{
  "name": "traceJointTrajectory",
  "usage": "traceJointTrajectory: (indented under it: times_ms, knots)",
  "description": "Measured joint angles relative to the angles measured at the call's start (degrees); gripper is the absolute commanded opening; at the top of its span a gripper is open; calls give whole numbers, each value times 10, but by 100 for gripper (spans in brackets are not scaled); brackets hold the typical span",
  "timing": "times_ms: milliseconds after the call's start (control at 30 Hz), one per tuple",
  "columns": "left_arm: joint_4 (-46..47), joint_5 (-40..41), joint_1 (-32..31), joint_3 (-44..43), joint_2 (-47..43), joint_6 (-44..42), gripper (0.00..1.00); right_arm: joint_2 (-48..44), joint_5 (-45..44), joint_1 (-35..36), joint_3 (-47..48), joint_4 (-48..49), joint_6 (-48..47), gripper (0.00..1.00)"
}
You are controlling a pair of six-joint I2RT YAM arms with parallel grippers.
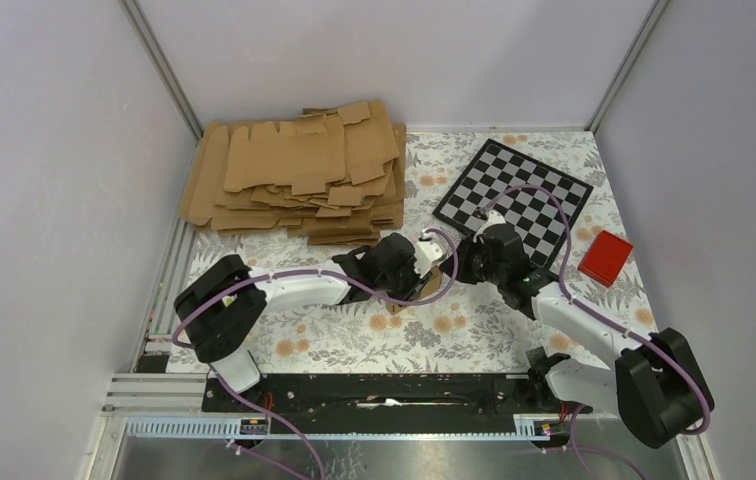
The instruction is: Fold the paper box
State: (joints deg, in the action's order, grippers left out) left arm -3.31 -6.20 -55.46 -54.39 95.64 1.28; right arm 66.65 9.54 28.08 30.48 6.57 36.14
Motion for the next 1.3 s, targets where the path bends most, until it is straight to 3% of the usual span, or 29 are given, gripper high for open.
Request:
traceJointTrajectory:
  times_ms: [167, 300, 567, 633, 967, 1300]
  knots:
    - [1, 0, 0, 0, 0, 0, 33, -30, -23, 0, 7, -54, -35, 15]
    - [1, 0, 0, 0, 0, 0, 35, -37, -19, 0, 8, -75, -51, 27]
    - [-5, 0, 0, 0, 1, 1, 36, -36, 34, 0, 8, -71, -71, 89]
    - [-4, 0, 0, 1, 1, 1, 37, -35, 30, 0, 9, -75, -67, 99]
    - [3, 0, -1, 7, 1, 2, 18, -48, -28, -2, 8, -98, 79, 100]
    - [20, 44, -30, 34, -22, -14, 15, 3, 98, -35, -50, -14, 344, 100]
